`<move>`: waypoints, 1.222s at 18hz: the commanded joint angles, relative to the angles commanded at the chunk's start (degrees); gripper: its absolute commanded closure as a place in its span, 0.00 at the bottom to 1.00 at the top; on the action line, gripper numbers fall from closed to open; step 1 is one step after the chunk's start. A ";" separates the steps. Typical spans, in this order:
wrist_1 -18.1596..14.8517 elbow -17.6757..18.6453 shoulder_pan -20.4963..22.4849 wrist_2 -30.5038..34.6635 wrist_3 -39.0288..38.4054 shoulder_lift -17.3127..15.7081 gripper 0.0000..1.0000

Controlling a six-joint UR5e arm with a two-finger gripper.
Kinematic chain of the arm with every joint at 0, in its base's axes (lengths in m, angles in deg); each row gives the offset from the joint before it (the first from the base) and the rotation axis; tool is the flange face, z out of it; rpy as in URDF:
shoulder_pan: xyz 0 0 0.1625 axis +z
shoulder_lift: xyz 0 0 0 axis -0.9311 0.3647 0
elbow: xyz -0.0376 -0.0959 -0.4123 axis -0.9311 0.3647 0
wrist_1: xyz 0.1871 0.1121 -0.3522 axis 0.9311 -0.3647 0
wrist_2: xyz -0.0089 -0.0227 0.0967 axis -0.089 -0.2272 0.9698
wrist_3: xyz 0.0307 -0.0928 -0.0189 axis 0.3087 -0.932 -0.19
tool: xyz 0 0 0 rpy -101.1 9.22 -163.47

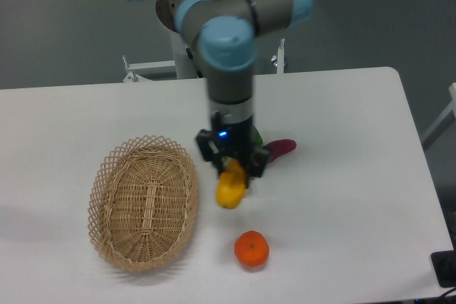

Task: Pick up the mango from the basket
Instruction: 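Lift the yellow mango out of the basket toward the bok choy, then carry the held mango up past the sweet potato and hold it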

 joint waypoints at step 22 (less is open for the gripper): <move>-7.84 -4.22 8.72 -0.26 15.41 0.18 0.62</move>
